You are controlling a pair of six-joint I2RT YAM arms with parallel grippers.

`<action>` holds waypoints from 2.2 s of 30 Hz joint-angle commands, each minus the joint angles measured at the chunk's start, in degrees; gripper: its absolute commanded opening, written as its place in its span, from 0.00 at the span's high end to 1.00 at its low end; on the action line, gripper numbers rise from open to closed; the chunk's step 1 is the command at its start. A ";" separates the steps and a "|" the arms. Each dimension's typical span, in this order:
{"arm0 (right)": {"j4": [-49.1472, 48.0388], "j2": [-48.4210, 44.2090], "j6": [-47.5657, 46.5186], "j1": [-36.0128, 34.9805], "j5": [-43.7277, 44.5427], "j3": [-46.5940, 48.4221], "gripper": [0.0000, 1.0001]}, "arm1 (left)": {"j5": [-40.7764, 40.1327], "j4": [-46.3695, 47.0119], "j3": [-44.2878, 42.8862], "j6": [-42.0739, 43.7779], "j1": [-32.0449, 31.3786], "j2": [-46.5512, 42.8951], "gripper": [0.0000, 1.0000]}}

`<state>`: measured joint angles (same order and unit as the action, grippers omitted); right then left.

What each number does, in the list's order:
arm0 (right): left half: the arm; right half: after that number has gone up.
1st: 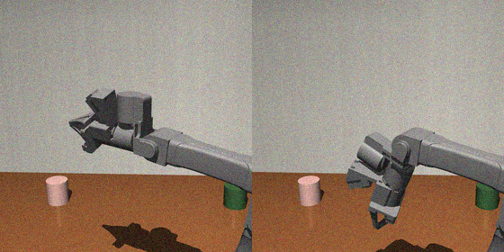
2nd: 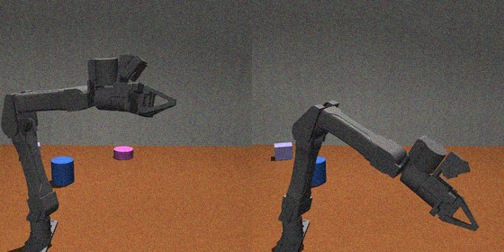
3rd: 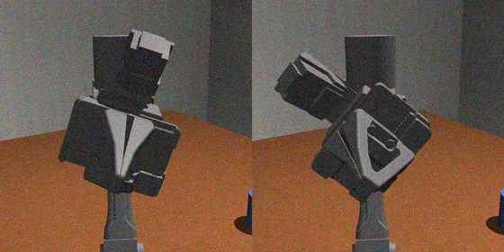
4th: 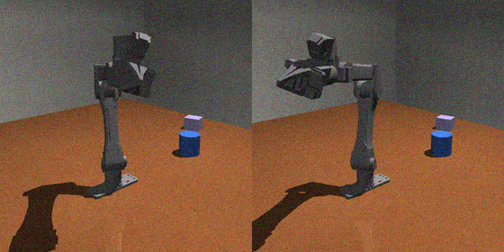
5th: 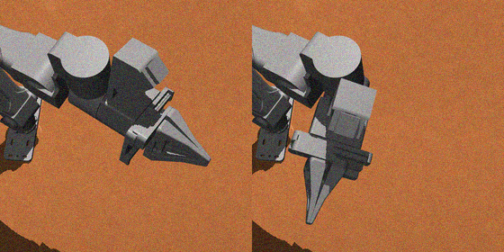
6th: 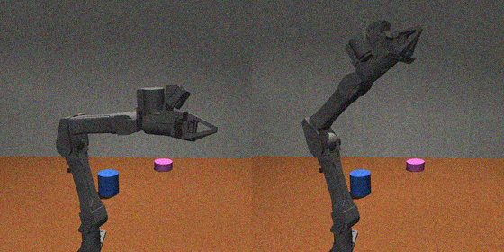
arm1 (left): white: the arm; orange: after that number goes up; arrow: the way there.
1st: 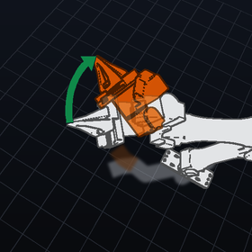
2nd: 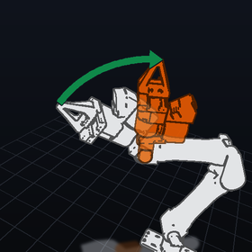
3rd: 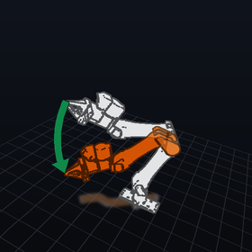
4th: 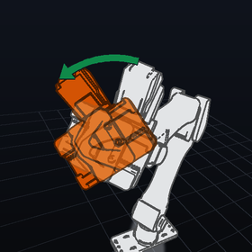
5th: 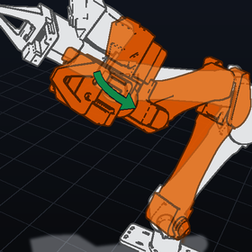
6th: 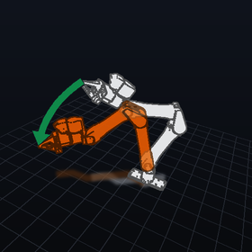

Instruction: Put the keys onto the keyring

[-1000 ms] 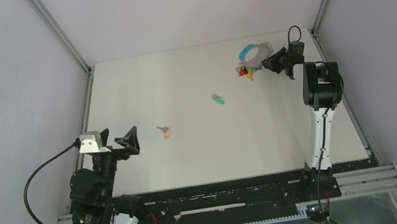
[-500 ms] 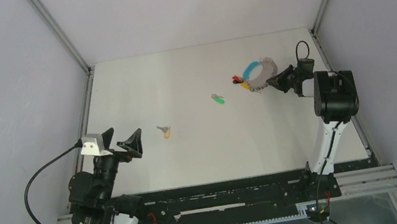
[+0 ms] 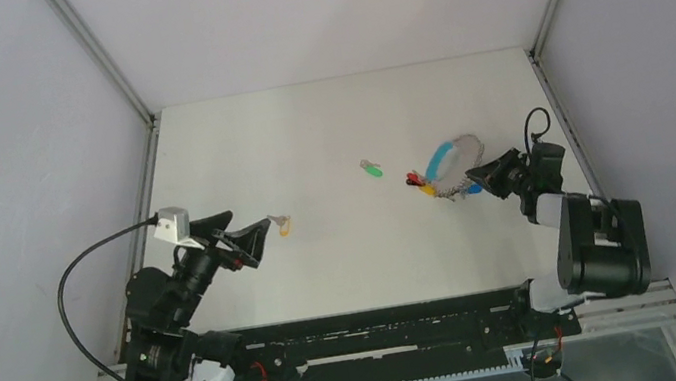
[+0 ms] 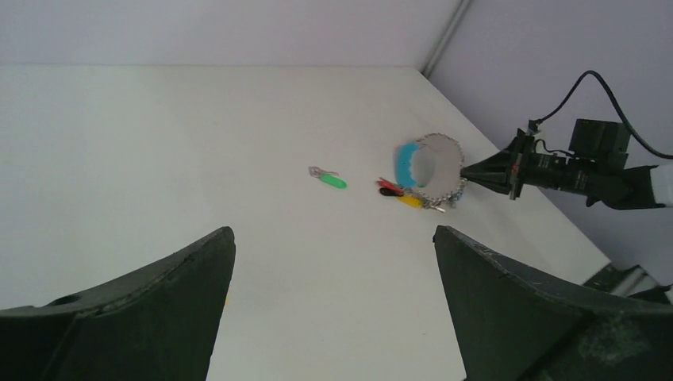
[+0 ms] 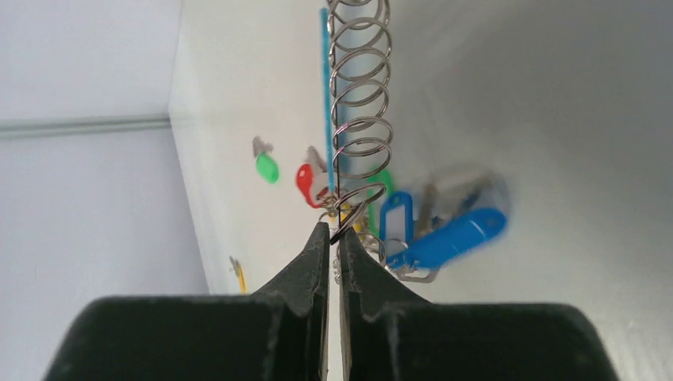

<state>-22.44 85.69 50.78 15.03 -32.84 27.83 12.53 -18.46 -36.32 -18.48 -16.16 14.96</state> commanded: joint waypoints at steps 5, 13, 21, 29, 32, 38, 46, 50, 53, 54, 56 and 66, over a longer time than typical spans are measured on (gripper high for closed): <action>1.32 -18.87 -4.06 -3.38 -3.64 -6.88 1.00 | 3.69 8.65 4.47 -12.84 -0.08 0.40 0.00; 6.81 -32.66 -5.94 -12.87 -2.03 -11.58 1.00 | 1.53 22.51 13.85 -19.71 -5.95 7.82 0.02; 4.11 -39.92 -5.71 -22.46 -0.69 -13.33 1.00 | -4.38 38.29 19.44 -21.08 -15.25 24.69 0.03; 1.65 -37.47 -6.74 -31.02 3.78 -11.05 1.00 | -5.56 46.86 16.05 -20.85 -17.40 40.25 0.05; 1.33 -36.47 -8.01 -35.30 7.15 -10.01 1.00 | -6.11 47.26 13.40 -20.87 -18.91 46.49 0.06; -1.58 -33.65 -8.13 -38.72 9.19 -9.67 1.00 | -3.36 53.67 11.82 -23.21 -20.40 57.82 0.11; -5.32 -31.58 -6.55 -41.53 9.55 -9.65 1.00 | 4.38 66.89 11.32 -28.72 -20.49 68.55 0.19; -7.37 -30.94 -5.76 -41.99 9.13 -9.65 1.00 | 6.79 72.86 11.66 -30.50 -20.49 72.75 0.22; -8.77 -30.19 -5.05 -42.29 8.54 -9.67 1.00 | 7.18 74.39 11.37 -31.55 -20.49 75.36 0.23; -9.18 -29.90 -4.77 -42.38 8.36 -9.65 1.00 | 7.30 75.15 11.29 -32.06 -20.49 76.18 0.24; -9.85 -29.72 -4.79 -42.88 8.50 -9.64 1.00 | 7.41 76.47 11.10 -32.93 -20.49 77.71 0.25; -1.33 -30.82 -12.70 -50.29 17.89 -5.67 1.00 | 5.09 73.68 9.32 -33.60 -20.49 79.34 0.34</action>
<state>-22.59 56.36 42.19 -32.80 -19.92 17.93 18.61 53.49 -23.86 -51.46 -36.42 94.30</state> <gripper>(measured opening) 0.010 0.683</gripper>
